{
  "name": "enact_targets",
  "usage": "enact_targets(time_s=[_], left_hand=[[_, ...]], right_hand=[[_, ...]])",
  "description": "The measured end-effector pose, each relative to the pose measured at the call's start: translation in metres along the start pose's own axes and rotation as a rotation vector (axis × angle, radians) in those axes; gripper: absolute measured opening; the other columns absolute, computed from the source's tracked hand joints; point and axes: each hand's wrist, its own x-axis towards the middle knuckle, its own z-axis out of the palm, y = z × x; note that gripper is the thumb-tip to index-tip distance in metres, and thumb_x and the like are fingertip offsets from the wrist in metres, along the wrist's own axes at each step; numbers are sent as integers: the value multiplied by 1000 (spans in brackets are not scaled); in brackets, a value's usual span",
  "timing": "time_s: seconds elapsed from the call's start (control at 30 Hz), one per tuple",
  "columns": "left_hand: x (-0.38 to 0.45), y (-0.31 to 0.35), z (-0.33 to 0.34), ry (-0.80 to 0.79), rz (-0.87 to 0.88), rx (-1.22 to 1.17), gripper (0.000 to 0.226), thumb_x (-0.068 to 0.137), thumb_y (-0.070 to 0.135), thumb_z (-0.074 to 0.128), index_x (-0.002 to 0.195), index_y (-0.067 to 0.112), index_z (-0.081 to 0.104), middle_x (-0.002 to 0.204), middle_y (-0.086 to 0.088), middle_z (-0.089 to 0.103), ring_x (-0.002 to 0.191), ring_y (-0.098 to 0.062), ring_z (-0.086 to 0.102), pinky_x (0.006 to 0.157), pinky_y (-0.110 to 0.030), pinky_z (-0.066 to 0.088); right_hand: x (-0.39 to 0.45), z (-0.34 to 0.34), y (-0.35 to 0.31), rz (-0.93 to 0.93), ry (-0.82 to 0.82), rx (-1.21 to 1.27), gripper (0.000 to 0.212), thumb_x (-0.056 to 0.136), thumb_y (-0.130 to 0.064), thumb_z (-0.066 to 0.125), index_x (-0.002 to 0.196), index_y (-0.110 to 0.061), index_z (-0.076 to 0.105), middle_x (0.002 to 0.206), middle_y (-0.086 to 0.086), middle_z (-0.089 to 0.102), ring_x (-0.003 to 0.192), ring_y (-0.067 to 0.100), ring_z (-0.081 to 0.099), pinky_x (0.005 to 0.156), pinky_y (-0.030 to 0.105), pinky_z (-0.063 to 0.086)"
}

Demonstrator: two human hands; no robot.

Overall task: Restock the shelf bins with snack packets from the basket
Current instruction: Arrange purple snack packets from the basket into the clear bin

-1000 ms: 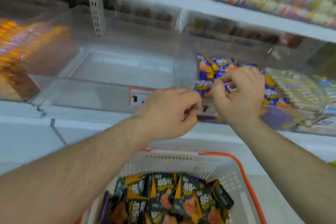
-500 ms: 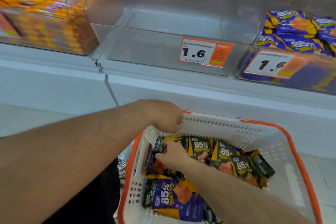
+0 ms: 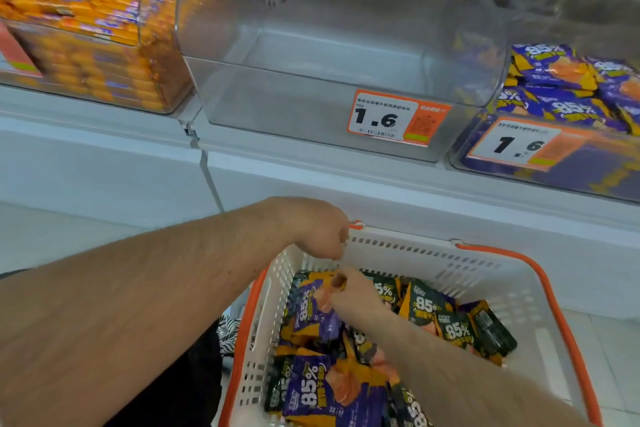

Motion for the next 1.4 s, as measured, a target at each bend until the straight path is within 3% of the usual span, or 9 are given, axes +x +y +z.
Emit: enact_targets(time_s=[0.27, 0.5, 0.63, 0.8, 1.0, 1.1, 1.2, 1.3, 1.4], left_hand=[[13, 13, 1, 107, -157, -591, 56, 96, 42, 54, 138, 6, 43, 138, -13, 49, 111, -24, 51, 86, -31, 42], [27, 39, -9, 244, 59, -1402, 9, 98, 15, 56, 104, 15, 63, 96, -7, 73, 81, -17, 69, 84, -41, 55], [24, 58, -34, 307, 178, -1314, 5, 96, 10, 58, 98, 9, 62, 90, -10, 74, 72, -16, 69, 67, -33, 56], [13, 87, -58, 321, 264, -1244, 9, 94, 9, 62, 90, 17, 65, 92, -9, 75, 78, -19, 72, 70, -34, 57], [-2, 121, -83, 442, 422, -1357, 11, 93, 9, 62, 98, 15, 71, 94, -6, 76, 87, -21, 73, 84, -41, 58], [-5, 132, -99, 709, 437, -1261, 15, 95, 22, 61, 85, 16, 71, 86, -9, 73, 78, -17, 65, 79, -41, 54], [4, 132, -110, 1080, 466, -998, 16, 88, 35, 58, 88, 25, 70, 85, 3, 71, 76, -12, 61, 74, -29, 50], [16, 123, -117, 1341, 417, -474, 49, 82, 42, 48, 117, 14, 68, 121, -1, 65, 107, -12, 55, 95, -21, 40], [32, 111, -114, 1352, 305, -199, 61, 83, 43, 48, 133, 10, 56, 143, -11, 49, 122, -22, 45, 99, -41, 44]], right_hand=[[-55, -143, -29, -216, 101, 297, 33, 69, 17, 62, 81, -12, 51, 63, -1, 60, 59, 15, 53, 52, 25, 39], [-99, -202, -25, -388, 215, 164, 35, 71, 11, 63, 88, -19, 54, 87, 6, 60, 81, 23, 54, 70, 32, 40], [-115, -213, -12, -682, 611, -522, 50, 61, -40, 73, 106, -29, 56, 138, 3, 41, 130, 20, 36, 106, 25, 25], [-132, -215, -22, -815, 687, -815, 63, 58, -60, 69, 106, -23, 51, 144, 8, 40, 125, 30, 45, 101, 37, 32], [-150, -230, -24, -851, 794, -712, 66, 59, -53, 72, 113, -25, 47, 143, 3, 41, 122, 24, 49, 97, 33, 39], [-154, -244, -30, -896, 920, -508, 61, 58, -46, 73, 110, -23, 51, 140, 5, 45, 125, 24, 49, 97, 37, 43], [-152, -268, -38, -873, 1098, -424, 58, 60, -45, 71, 108, -14, 58, 138, 12, 49, 130, 25, 46, 100, 40, 42], [-138, -307, -43, -767, 1215, -435, 58, 61, -48, 66, 105, -11, 61, 132, 14, 54, 127, 29, 49, 99, 38, 42], [-111, -354, -44, -559, 1238, -459, 57, 62, -52, 63, 105, -13, 62, 117, 13, 59, 113, 32, 55, 89, 39, 45]])
